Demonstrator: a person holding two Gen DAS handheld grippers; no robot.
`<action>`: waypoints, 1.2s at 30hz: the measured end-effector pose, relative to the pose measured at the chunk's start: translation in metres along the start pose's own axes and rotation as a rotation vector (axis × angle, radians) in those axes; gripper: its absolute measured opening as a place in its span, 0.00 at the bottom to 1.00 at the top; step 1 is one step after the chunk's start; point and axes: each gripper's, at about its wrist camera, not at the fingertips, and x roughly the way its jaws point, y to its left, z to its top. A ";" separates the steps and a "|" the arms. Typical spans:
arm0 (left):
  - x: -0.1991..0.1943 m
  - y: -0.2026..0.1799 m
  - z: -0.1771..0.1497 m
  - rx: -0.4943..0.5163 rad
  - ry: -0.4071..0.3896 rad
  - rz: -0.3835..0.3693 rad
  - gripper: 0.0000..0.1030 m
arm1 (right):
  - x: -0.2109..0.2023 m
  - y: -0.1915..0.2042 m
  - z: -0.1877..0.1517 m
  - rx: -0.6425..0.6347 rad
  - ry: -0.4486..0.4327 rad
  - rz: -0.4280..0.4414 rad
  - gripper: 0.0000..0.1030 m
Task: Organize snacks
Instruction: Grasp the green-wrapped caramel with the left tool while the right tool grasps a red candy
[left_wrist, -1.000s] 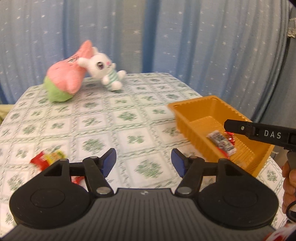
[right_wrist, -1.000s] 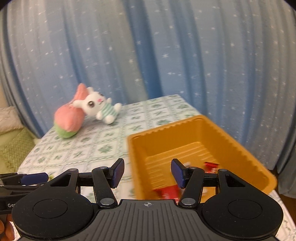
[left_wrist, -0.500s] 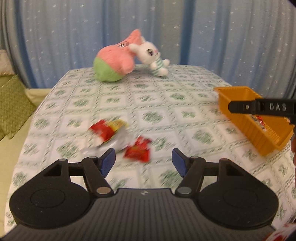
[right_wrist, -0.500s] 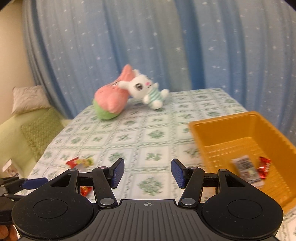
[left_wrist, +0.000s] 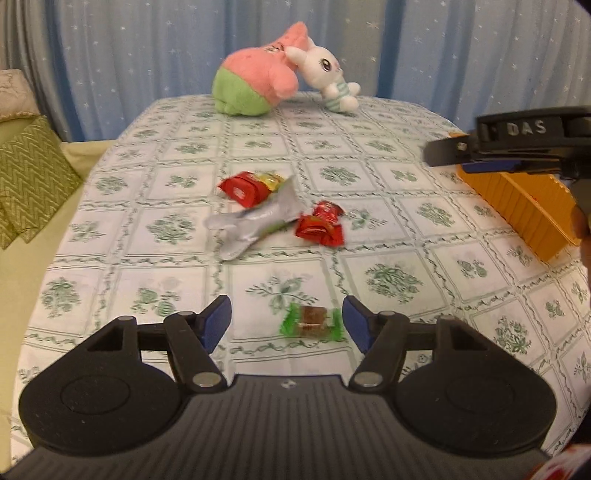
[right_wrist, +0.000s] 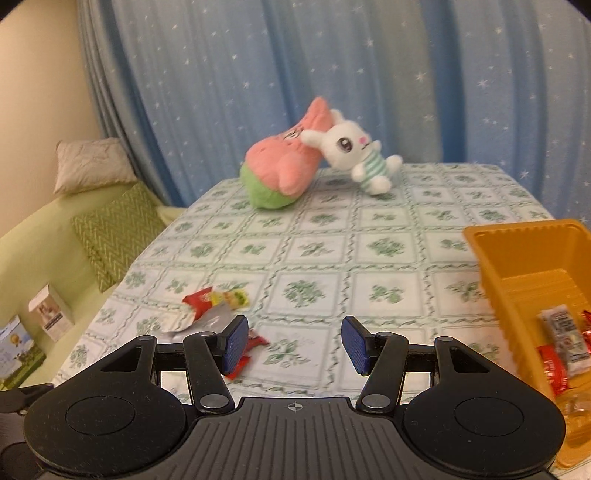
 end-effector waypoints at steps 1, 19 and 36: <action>0.003 -0.004 0.000 0.016 0.005 -0.005 0.58 | 0.001 0.002 -0.001 -0.006 0.002 0.003 0.55; 0.029 -0.019 -0.007 0.077 0.056 0.014 0.30 | 0.001 -0.007 -0.002 0.006 0.021 0.005 0.55; 0.019 0.009 0.032 0.096 0.056 0.024 0.21 | 0.039 0.019 -0.018 -0.135 0.122 0.138 0.54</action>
